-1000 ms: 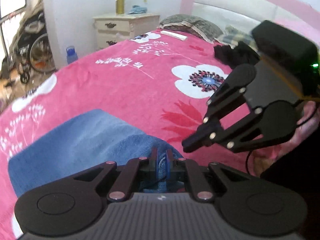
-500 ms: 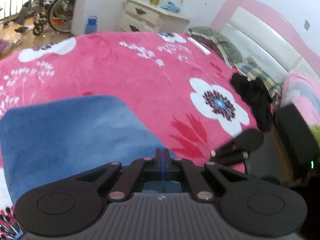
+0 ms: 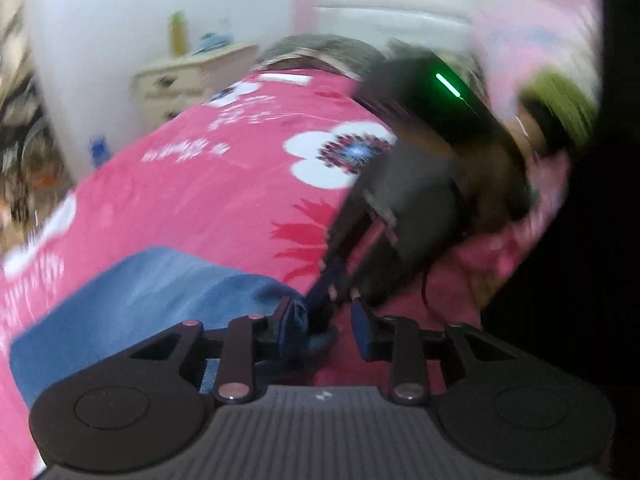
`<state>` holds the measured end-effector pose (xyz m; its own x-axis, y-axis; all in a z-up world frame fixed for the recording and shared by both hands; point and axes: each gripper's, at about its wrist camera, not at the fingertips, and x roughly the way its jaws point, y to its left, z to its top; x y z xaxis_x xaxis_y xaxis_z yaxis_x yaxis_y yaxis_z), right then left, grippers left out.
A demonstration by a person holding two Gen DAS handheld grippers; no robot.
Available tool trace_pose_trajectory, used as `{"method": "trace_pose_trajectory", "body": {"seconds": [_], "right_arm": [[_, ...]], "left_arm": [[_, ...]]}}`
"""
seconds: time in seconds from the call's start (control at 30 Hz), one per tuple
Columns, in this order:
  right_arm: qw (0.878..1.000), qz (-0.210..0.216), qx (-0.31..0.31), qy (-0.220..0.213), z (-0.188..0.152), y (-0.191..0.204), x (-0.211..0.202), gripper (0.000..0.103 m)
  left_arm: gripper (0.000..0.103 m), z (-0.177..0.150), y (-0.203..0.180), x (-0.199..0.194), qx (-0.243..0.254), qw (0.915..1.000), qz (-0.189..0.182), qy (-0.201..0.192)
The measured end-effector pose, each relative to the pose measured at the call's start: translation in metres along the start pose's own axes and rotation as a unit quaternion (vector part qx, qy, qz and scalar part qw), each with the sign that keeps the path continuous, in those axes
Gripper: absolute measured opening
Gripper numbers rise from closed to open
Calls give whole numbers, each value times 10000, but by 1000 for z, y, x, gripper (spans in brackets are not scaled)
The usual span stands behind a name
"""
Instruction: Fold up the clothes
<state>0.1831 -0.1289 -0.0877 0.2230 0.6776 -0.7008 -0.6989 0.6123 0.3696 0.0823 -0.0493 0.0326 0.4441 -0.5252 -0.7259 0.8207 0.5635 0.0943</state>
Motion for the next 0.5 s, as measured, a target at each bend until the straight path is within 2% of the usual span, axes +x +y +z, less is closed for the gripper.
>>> {"method": "trace_pose_trajectory", "body": {"seconds": [0.1, 0.23, 0.27, 0.5], "right_arm": [[9996, 182, 215, 42, -1, -7, -6, 5], [9992, 271, 258, 130, -1, -10, -6, 5], [9992, 271, 250, 145, -1, -10, -6, 8], [9991, 269, 193, 250, -1, -13, -5, 8]], "left_arm": [[32, -8, -27, 16, 912, 9952, 253, 253], [30, -22, -50, 37, 1778, 9799, 825, 372], [30, -24, -53, 40, 1897, 9771, 895, 364], [30, -26, -68, 42, 2234, 9684, 1092, 170]]}}
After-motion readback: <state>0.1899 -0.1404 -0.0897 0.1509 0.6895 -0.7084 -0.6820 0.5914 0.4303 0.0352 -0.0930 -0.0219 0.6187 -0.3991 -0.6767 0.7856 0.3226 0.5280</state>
